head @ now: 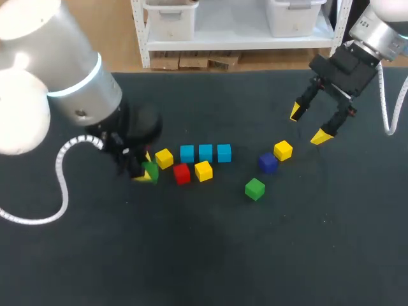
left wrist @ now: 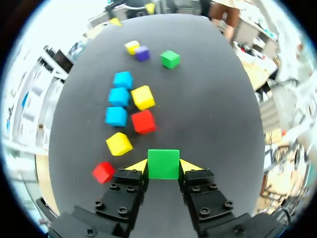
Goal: Place the blue cubes, place green cubes on the blue cubes, place the yellow cubes on the green cubes, then place the red cubes on the yellow cubes, and place purple cube on the red cubes.
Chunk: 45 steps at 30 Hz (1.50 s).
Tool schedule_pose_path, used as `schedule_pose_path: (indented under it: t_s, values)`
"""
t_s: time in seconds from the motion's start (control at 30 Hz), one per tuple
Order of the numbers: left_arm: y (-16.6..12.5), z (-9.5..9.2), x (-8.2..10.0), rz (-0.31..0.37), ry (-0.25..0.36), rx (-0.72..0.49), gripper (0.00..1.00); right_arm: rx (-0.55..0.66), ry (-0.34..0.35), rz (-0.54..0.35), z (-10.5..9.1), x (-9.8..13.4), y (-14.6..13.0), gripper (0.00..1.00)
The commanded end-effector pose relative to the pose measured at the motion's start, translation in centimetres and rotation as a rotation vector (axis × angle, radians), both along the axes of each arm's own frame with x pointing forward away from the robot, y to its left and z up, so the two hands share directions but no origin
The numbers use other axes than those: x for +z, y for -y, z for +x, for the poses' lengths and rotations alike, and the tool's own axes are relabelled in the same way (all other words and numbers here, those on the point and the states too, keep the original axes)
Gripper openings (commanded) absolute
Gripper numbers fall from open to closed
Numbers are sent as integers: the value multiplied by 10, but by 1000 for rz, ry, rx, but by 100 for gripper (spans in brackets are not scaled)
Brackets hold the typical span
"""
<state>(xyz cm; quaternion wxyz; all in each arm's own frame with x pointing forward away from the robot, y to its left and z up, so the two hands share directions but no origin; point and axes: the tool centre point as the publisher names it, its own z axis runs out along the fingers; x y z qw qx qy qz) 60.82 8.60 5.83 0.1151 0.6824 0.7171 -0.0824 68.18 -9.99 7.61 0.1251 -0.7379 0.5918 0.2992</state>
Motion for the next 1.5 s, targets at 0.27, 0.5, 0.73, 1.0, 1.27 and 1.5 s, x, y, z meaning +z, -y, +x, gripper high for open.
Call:
schedule_pose_path:
  t_s: [0.27,0.5,0.73,1.0,1.27,1.5]
  values:
    - [49,41,5,29,6,-33,0,2,-1,2,1,0,0,100]
    - [67,58,-6,11,3,-58,0,2,-1,2,1,0,0,100]
    - [76,74,-11,-21,15,-52,0,2,-1,2,1,0,0,100]
    - [89,84,-17,-32,14,-59,0,2,-1,2,1,0,0,100]
    - [92,87,-24,-39,0,-55,0,2,-1,2,1,0,0,100]
    - [90,90,-28,-36,-10,-42,0,2,-1,2,1,0,0,100]
